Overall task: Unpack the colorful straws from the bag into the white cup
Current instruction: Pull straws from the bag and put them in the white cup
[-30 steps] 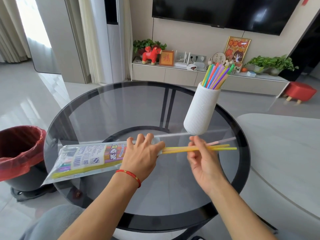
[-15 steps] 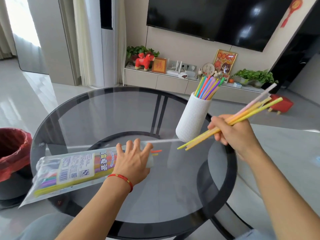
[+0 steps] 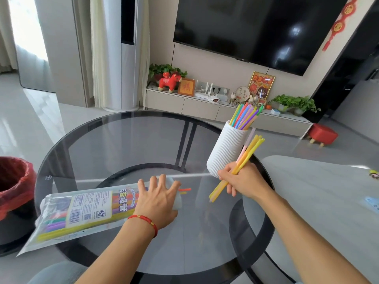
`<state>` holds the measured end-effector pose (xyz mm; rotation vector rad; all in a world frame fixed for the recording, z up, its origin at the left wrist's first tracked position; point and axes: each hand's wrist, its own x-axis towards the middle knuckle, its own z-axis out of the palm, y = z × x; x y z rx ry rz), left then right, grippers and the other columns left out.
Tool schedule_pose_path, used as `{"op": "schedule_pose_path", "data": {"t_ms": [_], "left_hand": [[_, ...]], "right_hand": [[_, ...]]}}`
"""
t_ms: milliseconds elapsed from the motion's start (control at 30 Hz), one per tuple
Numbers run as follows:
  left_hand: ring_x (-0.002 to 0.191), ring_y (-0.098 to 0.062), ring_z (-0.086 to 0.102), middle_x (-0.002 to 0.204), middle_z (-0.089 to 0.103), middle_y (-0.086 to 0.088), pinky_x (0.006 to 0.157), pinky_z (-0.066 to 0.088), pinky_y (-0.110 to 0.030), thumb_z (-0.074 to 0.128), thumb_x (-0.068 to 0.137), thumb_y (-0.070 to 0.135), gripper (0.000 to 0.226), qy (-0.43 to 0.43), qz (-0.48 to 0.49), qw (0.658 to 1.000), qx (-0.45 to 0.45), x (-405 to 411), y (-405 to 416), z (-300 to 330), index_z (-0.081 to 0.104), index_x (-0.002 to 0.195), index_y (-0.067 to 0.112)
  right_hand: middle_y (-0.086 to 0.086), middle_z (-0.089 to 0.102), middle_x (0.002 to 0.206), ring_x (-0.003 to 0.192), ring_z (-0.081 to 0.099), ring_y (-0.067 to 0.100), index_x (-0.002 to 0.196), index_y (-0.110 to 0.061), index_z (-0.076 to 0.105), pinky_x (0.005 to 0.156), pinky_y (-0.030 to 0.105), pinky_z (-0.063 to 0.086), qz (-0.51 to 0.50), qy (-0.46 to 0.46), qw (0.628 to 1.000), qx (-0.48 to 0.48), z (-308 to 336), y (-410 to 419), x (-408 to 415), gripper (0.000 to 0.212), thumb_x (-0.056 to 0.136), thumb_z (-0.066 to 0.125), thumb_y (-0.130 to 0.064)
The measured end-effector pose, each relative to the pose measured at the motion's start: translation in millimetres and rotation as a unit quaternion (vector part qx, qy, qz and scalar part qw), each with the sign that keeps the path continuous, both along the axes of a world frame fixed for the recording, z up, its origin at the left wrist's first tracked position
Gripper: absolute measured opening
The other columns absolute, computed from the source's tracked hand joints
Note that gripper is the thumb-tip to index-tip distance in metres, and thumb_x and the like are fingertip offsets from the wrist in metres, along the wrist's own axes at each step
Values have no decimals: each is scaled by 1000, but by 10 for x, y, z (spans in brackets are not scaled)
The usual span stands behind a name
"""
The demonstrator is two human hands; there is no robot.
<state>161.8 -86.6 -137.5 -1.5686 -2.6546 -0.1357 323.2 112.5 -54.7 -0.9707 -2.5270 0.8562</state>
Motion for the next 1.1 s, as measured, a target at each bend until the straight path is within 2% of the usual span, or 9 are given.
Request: {"op": "schedule_pose_path", "data": {"t_ms": [133,233,367,533,700,800,900,967,1100], "left_hand": [[135,-36,30,151,26,-12,113,21,-65,58,84,51,72,-2,0,1000,2,-2,3,-11,23,145,34],[137,-36,29,152,25,-12,114,20,-66,58,84,52,73,-5,2,1000,0,-3,4,-7,21,145,35],[138,-36,28,153,24,-12,114,19,-66,57,85,52,73,-8,2,1000,1,-2,9,11,21,146,35],[138,-36,28,154,23,-12,114,18,-66,57,85,53,73,-11,3,1000,-2,-9,-1,6,20,146,36],[138,-36,28,155,23,-12,114,18,-65,57,85,54,74,-11,1,1000,-2,-3,-4,13,20,146,36],[138,-35,28,153,23,-11,115,18,-65,58,84,53,75,-13,3,1000,-2,-7,-2,2,19,146,36],[139,-35,27,154,23,-11,115,17,-65,58,84,53,76,-16,3,1000,-3,-7,-1,-6,18,146,36],[139,-35,27,154,22,-11,116,17,-65,58,84,54,76,-18,5,1000,-4,-12,5,-2,18,146,36],[140,-36,26,155,21,-11,116,16,-65,58,84,54,77,-18,4,1000,-6,-14,17,3,17,147,36]], "right_hand": [[5,74,56,47,71,18,74,-20,76,64,32,59,-8,57,998,29,218,60,3,30,99,68,-37],[9,73,56,48,70,27,78,-18,78,54,37,59,-30,203,978,40,618,177,-21,28,100,68,-32],[11,74,58,45,70,25,77,-15,77,43,27,57,-71,335,937,68,1184,348,-77,26,97,70,-30],[1,73,55,42,70,18,80,-13,76,42,21,55,-95,266,945,165,1407,536,-198,27,99,68,-31],[2,72,52,41,68,10,86,-10,75,43,17,54,-104,154,970,156,1332,610,-374,30,98,73,-37],[-2,72,71,55,65,5,88,-17,75,53,22,52,-136,117,972,150,1326,614,-467,33,87,82,-49],[3,78,89,81,73,17,94,-15,81,69,32,58,-182,179,949,186,1386,606,-503,42,81,84,-54],[8,77,101,92,74,24,110,-14,76,78,31,56,-199,260,917,230,1444,586,-505,47,81,84,-50],[5,63,114,96,62,14,153,-22,41,84,19,50,-123,330,900,259,1453,572,-512,77,88,83,-23]]}}
